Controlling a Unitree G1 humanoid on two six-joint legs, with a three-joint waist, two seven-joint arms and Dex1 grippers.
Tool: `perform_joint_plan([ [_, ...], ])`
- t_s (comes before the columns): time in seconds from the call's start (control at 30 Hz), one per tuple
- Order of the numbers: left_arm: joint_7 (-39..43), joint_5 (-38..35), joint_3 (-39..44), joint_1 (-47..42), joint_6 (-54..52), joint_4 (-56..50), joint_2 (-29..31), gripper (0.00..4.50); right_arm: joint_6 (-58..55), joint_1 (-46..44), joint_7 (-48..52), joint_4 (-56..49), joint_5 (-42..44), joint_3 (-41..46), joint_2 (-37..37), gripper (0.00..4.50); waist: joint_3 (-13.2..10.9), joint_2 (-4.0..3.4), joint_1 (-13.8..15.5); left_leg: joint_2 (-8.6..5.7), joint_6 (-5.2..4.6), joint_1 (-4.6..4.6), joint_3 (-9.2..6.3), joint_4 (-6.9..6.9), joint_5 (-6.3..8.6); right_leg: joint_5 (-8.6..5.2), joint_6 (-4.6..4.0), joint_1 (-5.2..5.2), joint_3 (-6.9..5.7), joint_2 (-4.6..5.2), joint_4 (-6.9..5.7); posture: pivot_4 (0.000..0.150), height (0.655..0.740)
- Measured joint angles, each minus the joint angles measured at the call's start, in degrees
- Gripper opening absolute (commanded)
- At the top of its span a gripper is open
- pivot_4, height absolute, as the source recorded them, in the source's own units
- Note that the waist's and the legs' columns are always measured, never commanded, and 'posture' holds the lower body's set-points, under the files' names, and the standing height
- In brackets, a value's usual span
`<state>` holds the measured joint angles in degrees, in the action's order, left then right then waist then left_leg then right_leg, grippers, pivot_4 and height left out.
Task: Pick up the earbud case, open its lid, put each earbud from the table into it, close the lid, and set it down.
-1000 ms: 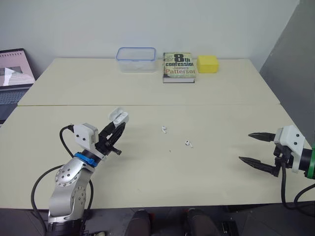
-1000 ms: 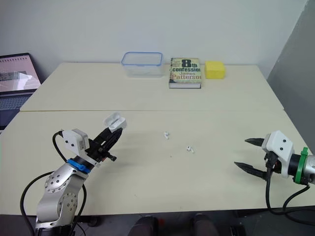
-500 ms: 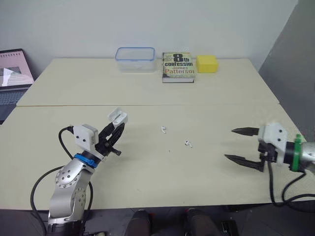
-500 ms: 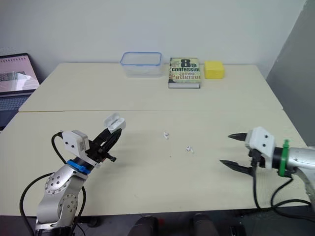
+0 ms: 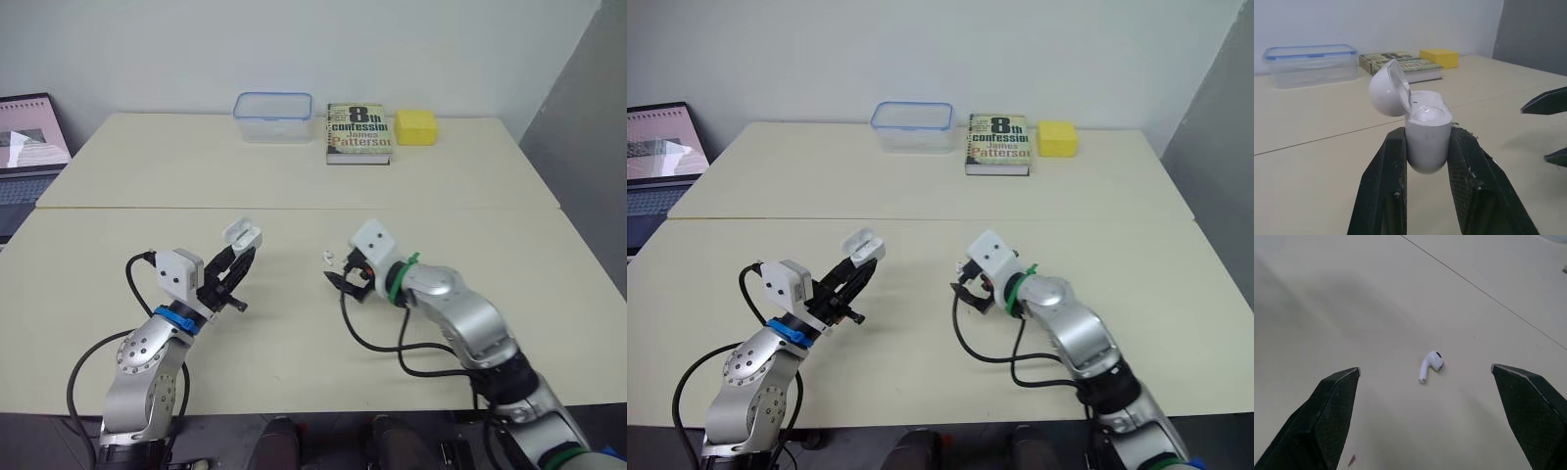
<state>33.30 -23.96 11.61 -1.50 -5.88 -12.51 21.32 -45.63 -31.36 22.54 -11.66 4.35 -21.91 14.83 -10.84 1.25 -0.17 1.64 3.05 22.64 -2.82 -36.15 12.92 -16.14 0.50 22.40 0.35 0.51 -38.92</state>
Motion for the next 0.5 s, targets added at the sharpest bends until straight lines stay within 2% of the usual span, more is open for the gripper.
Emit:
perform_joint_plan([
  [0.23,0.1,0.1,-0.2,-0.2,-0.1,0.0,0.4,0.78,8.4,-6.4,-8.4,22.0,-4.5,1.5,-11.0,4.5,0.0,0.0,-0.3,0.07,-0.01,-0.03,0.04,0.04,0.0,0.15,-0.2,0.06,0.04,-0.08,-0.05,0.15,0.7302],
  [0.4,0.1,0.1,-0.6,-0.2,-0.1,0.0,0.4,0.78,12.9,-8.2,-9.7,29.8,-5.6,2.6,-14.3,4.5,0.0,0.0,-0.4,0.08,-0.02,0.04,0.09,0.05,0.0,0.18,-0.25,0.17,0.1,-0.09,-0.07,0.15,0.7302],
  [0.5,0.1,0.2,-0.8,-0.2,-0.1,0.0,0.5,0.78,13.4,-8.2,-10.0,30.9,-5.8,3.1,-15.7,3.9,0.0,0.0,-0.8,0.09,-0.02,0.0,0.09,0.04,0.0,0.18,-0.22,0.17,0.11,-0.1,-0.11,0.15,0.7302],
])
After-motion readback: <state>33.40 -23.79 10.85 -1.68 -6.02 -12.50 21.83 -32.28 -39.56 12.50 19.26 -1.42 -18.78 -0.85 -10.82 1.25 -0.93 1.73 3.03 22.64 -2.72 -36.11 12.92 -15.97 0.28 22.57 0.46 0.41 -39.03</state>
